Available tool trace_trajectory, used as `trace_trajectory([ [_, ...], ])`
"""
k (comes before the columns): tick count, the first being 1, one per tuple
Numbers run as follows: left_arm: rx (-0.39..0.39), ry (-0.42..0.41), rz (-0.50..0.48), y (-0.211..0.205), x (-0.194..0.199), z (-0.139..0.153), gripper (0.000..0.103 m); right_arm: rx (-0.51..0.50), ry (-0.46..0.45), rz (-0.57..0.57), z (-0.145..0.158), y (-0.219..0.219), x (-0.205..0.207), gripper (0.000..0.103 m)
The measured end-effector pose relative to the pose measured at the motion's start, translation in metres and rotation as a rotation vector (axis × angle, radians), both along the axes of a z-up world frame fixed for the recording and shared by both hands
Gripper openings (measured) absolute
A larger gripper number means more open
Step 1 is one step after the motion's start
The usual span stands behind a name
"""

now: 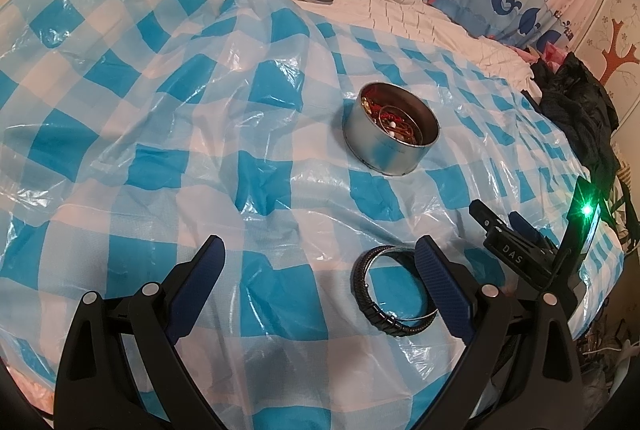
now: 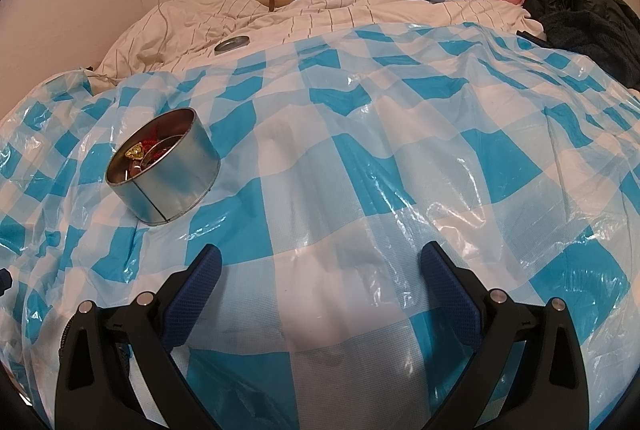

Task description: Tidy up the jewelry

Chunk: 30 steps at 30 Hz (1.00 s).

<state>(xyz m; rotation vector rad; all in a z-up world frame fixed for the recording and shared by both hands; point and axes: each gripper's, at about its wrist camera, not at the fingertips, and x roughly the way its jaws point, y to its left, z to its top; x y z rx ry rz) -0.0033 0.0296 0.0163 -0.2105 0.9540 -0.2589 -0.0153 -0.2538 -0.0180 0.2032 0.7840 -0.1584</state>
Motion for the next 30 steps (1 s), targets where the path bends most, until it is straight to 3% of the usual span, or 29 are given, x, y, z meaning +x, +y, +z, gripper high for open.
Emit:
trace_trajectory([
  [7,-0.025,0.019,0.073,0.035,0.002,-0.005,0.092,0.137,0.021,0.074,0.009,0.007,-0.027,0.096],
  [12,-0.004,0.029,0.062,0.03,0.003,-0.01,0.092,0.1,0.024,0.204,0.021,0.036,-0.054,0.096],
  [15,0.007,0.008,-0.004,0.011,0.001,-0.011,0.092,0.046,0.024,0.265,0.025,0.052,-0.063,0.096],
  [17,0.057,-0.01,-0.056,-0.003,-0.002,-0.012,0.092,0.051,0.012,0.301,0.027,0.058,-0.067,0.096],
  [19,0.096,-0.026,-0.046,-0.005,-0.003,-0.011,0.092,0.092,-0.011,0.354,0.03,0.064,-0.067,0.096],
  [21,0.077,-0.013,0.001,0.005,-0.001,-0.012,0.092,0.092,-0.026,0.402,0.034,0.073,-0.065,0.095],
  [25,0.033,0.022,0.072,0.022,0.003,-0.017,0.092,0.023,0.01,0.454,0.031,0.094,-0.05,0.066],
  [27,0.037,0.02,0.069,0.022,0.002,-0.017,0.092,0.021,0.074,0.465,0.02,0.097,-0.038,0.051],
  [29,0.05,0.013,0.056,0.019,0.002,-0.016,0.092,0.037,0.105,0.493,0.012,0.099,-0.032,0.019],
  [30,0.052,0.011,0.053,0.018,0.002,-0.016,0.092,0.039,0.102,0.505,0.011,0.1,-0.032,0.013],
])
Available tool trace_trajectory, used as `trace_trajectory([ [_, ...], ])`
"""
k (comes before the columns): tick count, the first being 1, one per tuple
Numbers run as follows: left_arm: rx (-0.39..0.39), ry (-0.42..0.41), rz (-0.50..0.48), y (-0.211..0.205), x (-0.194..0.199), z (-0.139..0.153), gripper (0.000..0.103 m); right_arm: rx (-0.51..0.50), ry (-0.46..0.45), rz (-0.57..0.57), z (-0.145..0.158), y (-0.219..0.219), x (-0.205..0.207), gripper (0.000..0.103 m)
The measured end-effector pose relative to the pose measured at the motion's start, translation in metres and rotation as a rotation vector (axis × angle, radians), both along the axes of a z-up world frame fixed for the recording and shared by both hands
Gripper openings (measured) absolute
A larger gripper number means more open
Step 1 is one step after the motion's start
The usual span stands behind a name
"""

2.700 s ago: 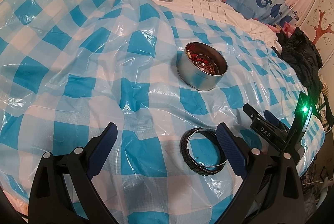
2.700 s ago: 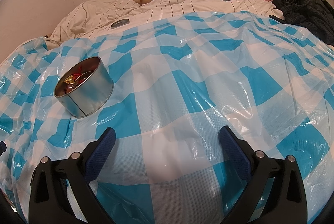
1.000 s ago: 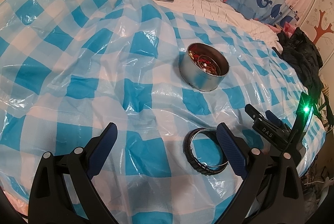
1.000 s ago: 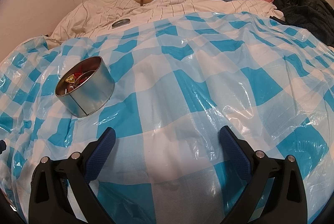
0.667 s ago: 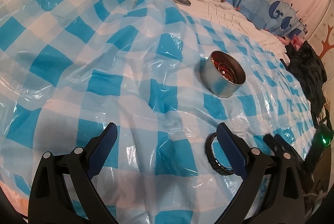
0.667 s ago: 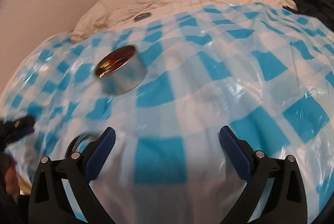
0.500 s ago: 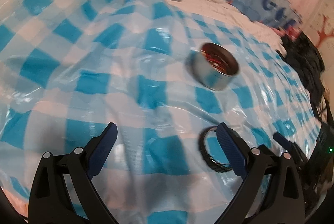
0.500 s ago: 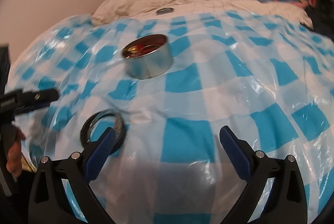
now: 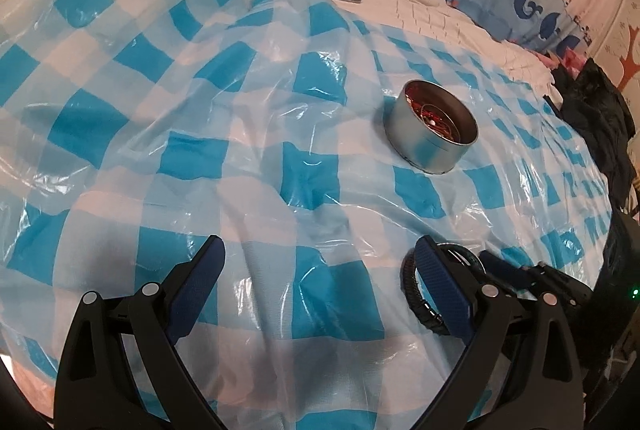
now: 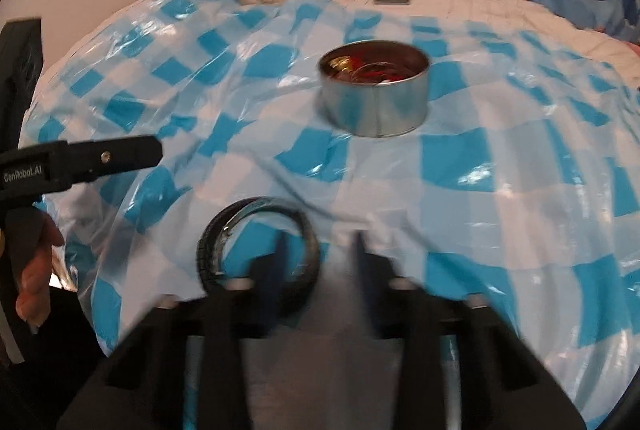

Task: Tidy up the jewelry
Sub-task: 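Grasp the thin black bangle with the right gripper while the left gripper lowers toward the thick bangle, then grasp the thick ridged black bangle with the left gripper while the right gripper lifts the thin bangle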

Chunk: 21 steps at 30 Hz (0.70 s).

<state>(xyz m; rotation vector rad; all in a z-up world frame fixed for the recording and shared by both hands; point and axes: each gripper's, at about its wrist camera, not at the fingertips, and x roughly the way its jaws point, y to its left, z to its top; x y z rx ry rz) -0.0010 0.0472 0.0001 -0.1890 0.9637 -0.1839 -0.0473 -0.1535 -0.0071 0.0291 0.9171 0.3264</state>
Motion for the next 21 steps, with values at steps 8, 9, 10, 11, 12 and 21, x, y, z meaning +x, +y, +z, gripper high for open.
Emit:
trace_trajectory([
  [8,0.005,-0.004,-0.016,-0.005,0.0,0.0,0.092,0.261,0.006,-0.082,0.009,-0.041,-0.003,0.006],
  [9,0.012,-0.005,-0.026,-0.009,0.0,-0.001,0.092,0.313,0.008,-0.106,0.01,-0.051,-0.003,0.006],
  [10,0.019,-0.006,-0.04,-0.013,-0.001,-0.002,0.092,0.35,0.01,-0.123,0.011,-0.057,-0.002,0.006],
  [11,0.026,-0.008,-0.06,-0.019,-0.001,-0.003,0.092,0.409,0.012,-0.154,0.011,-0.07,-0.003,0.006],
  [12,0.039,-0.009,-0.086,-0.026,-0.001,-0.004,0.092,0.44,0.012,-0.171,0.011,-0.076,-0.002,0.006],
  [21,0.326,-0.063,-0.317,-0.117,-0.026,-0.036,0.094,0.626,0.01,-0.259,0.011,-0.11,-0.002,0.006],
])
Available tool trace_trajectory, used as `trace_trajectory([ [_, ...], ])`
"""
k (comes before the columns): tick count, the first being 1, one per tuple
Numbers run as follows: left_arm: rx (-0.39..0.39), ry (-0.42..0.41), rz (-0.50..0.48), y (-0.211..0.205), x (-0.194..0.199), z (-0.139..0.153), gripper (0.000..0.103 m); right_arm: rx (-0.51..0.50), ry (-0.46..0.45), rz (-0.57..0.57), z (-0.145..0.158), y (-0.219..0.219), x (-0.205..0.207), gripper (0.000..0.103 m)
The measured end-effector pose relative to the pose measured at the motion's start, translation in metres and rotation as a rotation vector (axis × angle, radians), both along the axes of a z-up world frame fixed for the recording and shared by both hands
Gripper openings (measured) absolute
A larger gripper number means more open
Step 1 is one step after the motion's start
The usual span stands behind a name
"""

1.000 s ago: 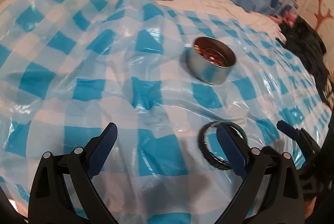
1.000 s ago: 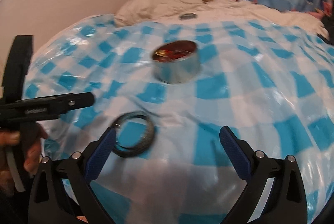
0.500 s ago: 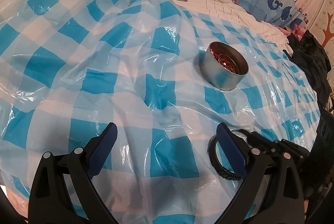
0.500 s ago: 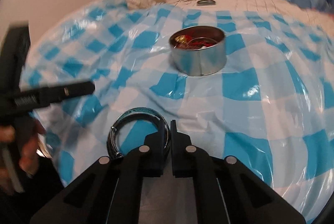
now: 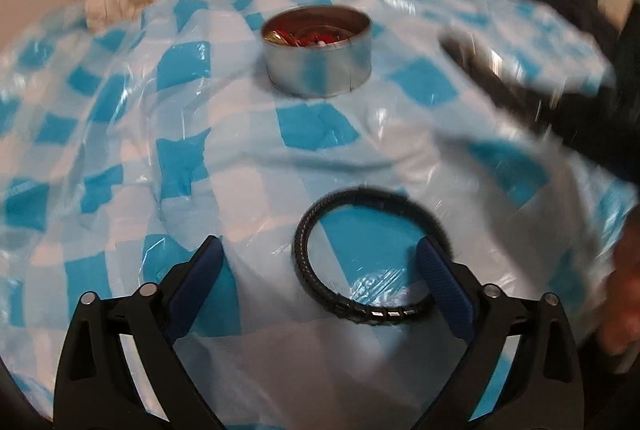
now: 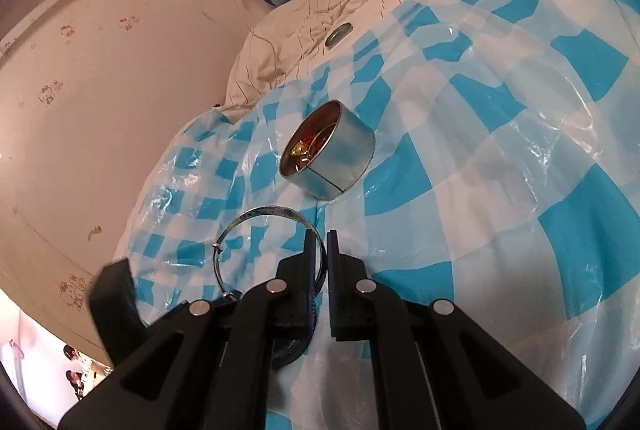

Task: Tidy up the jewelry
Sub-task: 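Grasp the thick ridged black bangle with the left gripper while the right gripper lifts the thin bangle, then carry both bangles toward the silver tin with the left and right grippers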

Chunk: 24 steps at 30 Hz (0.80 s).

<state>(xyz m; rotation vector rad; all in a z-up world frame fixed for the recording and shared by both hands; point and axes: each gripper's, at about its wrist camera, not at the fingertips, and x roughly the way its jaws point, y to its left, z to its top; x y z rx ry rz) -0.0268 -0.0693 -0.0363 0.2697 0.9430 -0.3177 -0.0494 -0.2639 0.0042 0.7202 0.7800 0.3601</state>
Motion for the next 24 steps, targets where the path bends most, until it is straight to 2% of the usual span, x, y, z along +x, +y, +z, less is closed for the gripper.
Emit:
trace_trajectory([
  [2,-0.021,-0.012,-0.007,-0.002,-0.002,0.001,0.094,0.01,-0.006,0.001,0.001,-0.001,-0.001,0.006],
  [3,-0.044,-0.005,-0.004,-0.001,-0.001,0.001,0.087,0.012,-0.007,0.0,0.001,-0.001,-0.001,0.006],
  [4,-0.054,-0.003,0.0,0.001,-0.001,0.002,0.071,0.018,-0.008,0.0,0.0,-0.001,-0.001,0.006],
  [5,-0.065,0.009,-0.003,0.002,0.0,0.002,0.062,0.025,-0.008,0.001,0.0,-0.001,-0.001,0.006],
  [6,-0.076,0.024,-0.008,0.004,0.002,0.003,0.048,0.028,-0.008,0.0,-0.002,-0.001,0.0,0.006],
  [7,-0.076,0.026,0.002,0.007,0.003,0.004,0.029,0.03,-0.009,-0.001,-0.002,-0.001,0.0,0.006],
  [9,-0.105,0.048,0.013,0.014,0.008,0.005,0.012,0.035,-0.012,0.0,-0.002,0.0,0.0,0.006],
  [10,-0.139,0.067,0.021,0.02,0.011,0.005,0.008,0.036,-0.014,0.001,-0.002,0.0,0.0,0.006],
  [13,-0.19,0.092,0.021,0.026,0.01,0.006,0.008,0.037,-0.014,0.004,-0.003,0.001,0.0,0.006],
  [24,-0.243,0.078,0.018,0.032,0.01,0.015,0.007,0.04,-0.013,0.005,-0.004,0.002,0.0,0.006],
])
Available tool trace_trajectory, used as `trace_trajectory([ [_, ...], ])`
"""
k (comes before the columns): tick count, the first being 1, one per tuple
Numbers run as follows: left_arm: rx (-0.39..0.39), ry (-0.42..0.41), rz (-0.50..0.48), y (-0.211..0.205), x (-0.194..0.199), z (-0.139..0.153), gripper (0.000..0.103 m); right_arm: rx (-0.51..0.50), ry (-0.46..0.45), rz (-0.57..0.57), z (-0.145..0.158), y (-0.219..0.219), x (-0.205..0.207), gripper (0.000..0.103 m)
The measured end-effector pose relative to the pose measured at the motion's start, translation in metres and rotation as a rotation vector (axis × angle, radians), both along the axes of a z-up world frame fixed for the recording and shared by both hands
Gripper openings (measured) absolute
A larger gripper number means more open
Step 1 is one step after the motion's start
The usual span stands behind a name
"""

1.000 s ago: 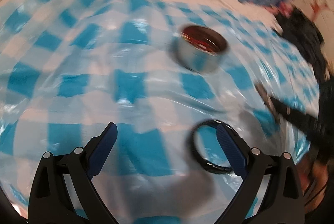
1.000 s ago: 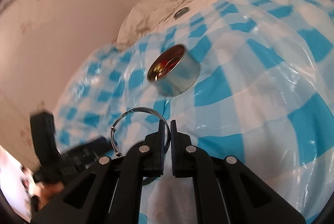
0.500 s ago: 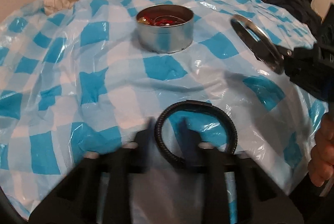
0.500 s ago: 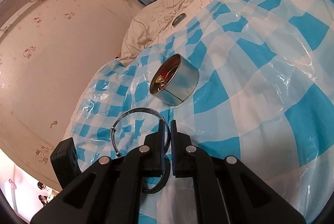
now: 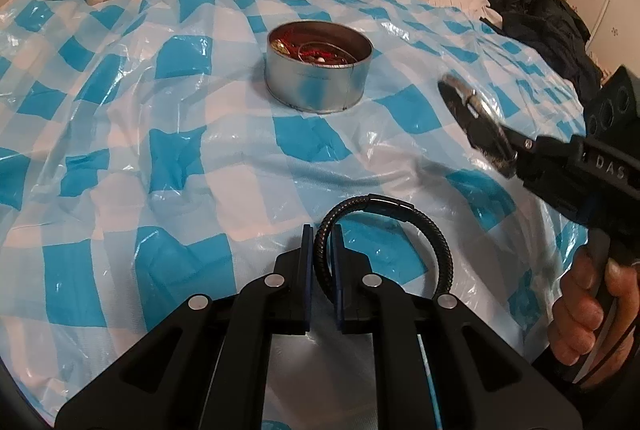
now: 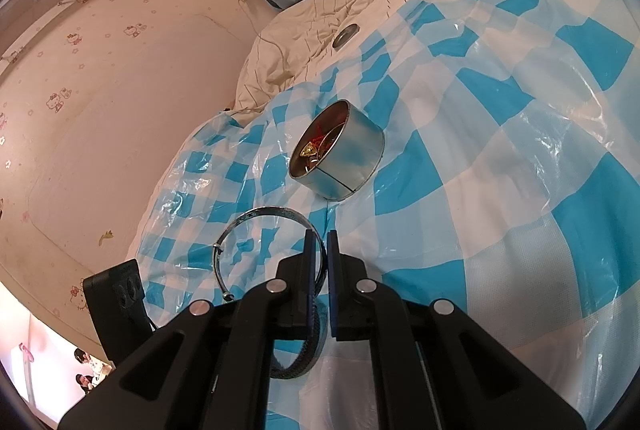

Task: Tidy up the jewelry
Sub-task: 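Carry both bangles toward the silver tin with the left and right grippers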

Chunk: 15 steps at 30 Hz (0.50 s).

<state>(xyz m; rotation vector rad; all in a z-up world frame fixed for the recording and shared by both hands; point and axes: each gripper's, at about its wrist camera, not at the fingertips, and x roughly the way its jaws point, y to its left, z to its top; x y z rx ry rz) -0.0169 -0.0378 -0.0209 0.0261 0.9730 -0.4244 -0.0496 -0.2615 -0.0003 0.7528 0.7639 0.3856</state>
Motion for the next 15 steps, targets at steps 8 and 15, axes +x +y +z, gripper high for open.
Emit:
trace_trajectory([
  [8,-0.039,-0.013,0.02,0.009,0.004,0.009,0.007,0.0,0.0,0.001,-0.001,0.001,0.0,0.006],
  [15,-0.083,-0.018,0.035,0.017,0.006,0.015,0.007,-0.002,0.002,0.009,-0.004,0.005,-0.001,0.006],
])
